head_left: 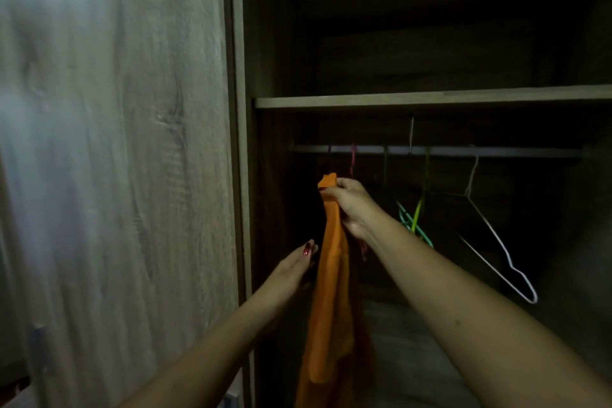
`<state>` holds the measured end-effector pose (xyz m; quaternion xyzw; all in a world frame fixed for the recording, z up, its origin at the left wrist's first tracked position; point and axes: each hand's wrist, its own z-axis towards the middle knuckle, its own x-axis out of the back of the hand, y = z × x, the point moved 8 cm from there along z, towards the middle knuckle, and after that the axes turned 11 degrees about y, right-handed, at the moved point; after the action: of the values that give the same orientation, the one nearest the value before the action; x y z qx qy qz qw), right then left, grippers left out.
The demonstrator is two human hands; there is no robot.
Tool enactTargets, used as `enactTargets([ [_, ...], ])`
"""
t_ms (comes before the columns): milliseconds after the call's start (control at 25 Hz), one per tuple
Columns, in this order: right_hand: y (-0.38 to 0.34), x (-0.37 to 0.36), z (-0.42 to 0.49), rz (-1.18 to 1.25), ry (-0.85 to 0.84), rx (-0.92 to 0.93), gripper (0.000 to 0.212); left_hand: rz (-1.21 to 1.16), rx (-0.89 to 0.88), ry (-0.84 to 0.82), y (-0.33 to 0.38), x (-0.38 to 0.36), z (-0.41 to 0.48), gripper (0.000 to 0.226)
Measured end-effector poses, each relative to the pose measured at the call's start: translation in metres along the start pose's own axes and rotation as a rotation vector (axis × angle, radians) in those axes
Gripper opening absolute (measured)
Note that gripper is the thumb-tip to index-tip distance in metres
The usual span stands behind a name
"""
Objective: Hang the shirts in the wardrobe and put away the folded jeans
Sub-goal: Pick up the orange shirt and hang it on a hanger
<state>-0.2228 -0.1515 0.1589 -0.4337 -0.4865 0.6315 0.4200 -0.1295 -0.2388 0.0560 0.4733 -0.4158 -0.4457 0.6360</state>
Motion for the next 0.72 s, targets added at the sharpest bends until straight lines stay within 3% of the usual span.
enactTargets([
  [200,0.033,-0.006,0.047,-0.058,0.07,-0.018,0.025,0.06,0.122,-0.075,-0.045,-0.008,-0.004,0.041],
  [360,0.052,-0.009,0.058,-0.237,0.009,0.023,0.028,0.0,0.206,-0.057,-0.056,-0.009,-0.011,0.029],
  [560,0.048,-0.028,0.005,-0.663,0.006,0.411,0.058,-0.018,0.207,0.095,-0.05,0.003,-0.019,0.022],
  [720,0.062,-0.052,-0.071,-0.546,-0.083,0.715,0.05,-0.038,0.093,0.331,-0.047,0.045,-0.042,0.036],
])
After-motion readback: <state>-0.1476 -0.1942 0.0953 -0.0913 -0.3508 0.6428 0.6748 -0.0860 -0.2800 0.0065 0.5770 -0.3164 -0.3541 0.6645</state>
